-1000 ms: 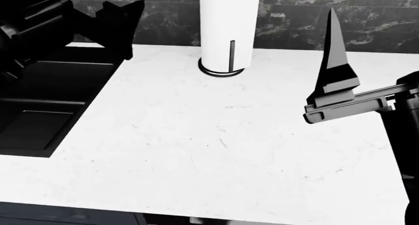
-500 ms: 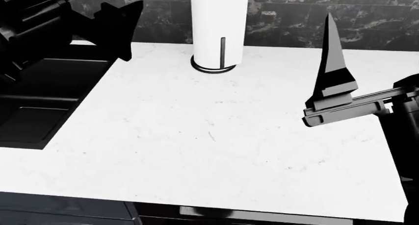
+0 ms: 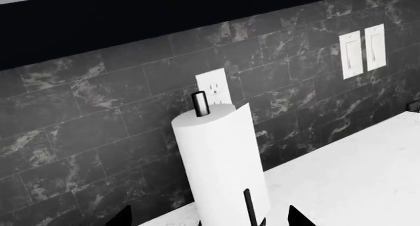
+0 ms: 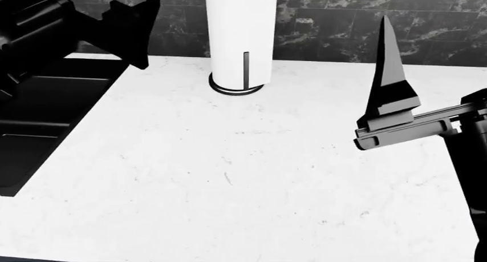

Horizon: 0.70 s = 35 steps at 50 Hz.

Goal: Pick the lemon, brussel sprout from the counter and place them in the cabinet. Then close the cabinet.

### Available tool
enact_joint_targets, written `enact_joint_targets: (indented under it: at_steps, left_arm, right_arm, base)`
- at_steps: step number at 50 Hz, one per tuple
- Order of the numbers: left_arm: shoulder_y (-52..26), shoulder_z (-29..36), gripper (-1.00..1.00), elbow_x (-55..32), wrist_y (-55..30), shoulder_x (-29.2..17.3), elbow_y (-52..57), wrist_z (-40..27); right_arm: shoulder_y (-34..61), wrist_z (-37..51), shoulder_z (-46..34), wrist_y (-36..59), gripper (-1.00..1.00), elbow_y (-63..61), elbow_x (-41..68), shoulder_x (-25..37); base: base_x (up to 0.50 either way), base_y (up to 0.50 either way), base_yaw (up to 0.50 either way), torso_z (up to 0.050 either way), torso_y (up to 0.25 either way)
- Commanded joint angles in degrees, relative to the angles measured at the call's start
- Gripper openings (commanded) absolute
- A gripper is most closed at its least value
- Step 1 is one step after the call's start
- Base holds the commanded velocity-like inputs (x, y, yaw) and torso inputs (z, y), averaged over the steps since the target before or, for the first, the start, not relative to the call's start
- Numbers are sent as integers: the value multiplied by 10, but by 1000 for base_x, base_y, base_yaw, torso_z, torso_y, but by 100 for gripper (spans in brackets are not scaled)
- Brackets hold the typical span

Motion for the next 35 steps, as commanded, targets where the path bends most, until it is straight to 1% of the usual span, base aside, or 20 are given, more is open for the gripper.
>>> enact_joint_targets:
  at_steps: [1, 5, 9, 21, 25, 28, 33, 35]
  left_arm:
    - [11, -66, 100, -49, -44, 11, 35, -95]
    - [11, -128, 100, -92, -80, 23, 44, -173]
    - [14, -170, 100, -126, -90, 24, 47, -225]
    - [-15, -243, 100, -201, -78, 32, 14, -348]
    - [-20, -254, 100, -218, -71, 35, 1, -379]
    - [-31, -262, 100, -214, -56, 36, -10, -399]
    - [-58, -259, 100, -185, -26, 33, -22, -394]
    - [-79, -249, 100, -162, -8, 30, -36, -382]
  right_arm:
    - [13, 7, 10, 2, 100, -2, 21, 14]
    - [10, 9, 18, -4, 100, 1, 23, 20]
    - [13, 13, 22, -3, 100, 2, 28, 24]
    - [28, 27, 37, -1, 100, 0, 55, 37]
    - [29, 30, 39, -4, 100, 0, 58, 39]
    - [25, 29, 42, -9, 100, 2, 58, 41]
    - [28, 32, 45, -10, 100, 2, 64, 44]
    - [33, 33, 45, -8, 100, 1, 68, 44]
  base:
    - [0, 0, 0, 0, 0]
    - [0, 0, 0, 0, 0]
    - [0, 0, 0, 0, 0]
    - [0, 0, 0, 0, 0]
    - [0, 0, 0, 0, 0]
    - [0, 0, 0, 0, 0]
    - [0, 0, 0, 0, 0]
    - [0, 0, 0, 0, 0]
